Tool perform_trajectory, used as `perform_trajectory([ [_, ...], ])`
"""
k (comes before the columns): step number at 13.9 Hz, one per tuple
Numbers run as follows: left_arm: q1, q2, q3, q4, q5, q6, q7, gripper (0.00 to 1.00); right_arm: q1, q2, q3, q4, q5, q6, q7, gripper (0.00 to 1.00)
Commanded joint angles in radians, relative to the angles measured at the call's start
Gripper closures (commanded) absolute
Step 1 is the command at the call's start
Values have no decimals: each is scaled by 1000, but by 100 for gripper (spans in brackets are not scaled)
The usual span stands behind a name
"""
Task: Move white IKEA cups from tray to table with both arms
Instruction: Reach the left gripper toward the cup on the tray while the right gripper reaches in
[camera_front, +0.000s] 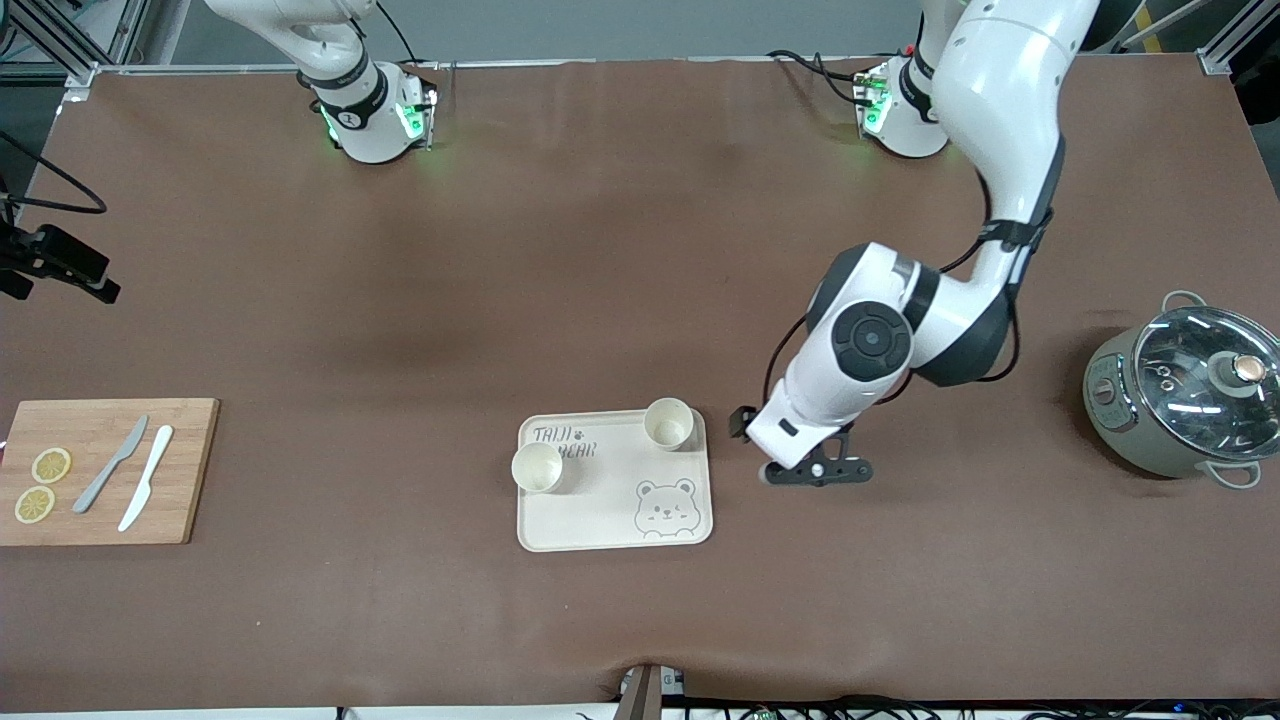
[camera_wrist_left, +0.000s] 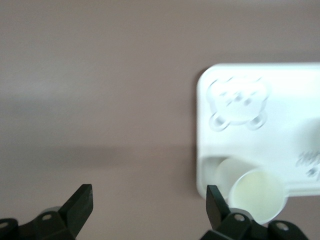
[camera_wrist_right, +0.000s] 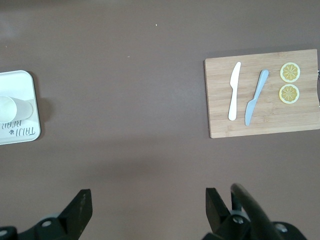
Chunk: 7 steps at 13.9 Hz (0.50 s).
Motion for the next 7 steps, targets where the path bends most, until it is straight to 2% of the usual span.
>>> perform_trajectory([
  [1,-40,35,9,47,0,46,-20,0,-5,34,18,19,6,2,-12,0],
  [5,-115,104,9,46,-3,147,-30,0,40,143,18,38,7,1,-9,0],
  [7,-143,120,9,41,-3,153,-35,0,71,202,18,70,44,2,9,0],
])
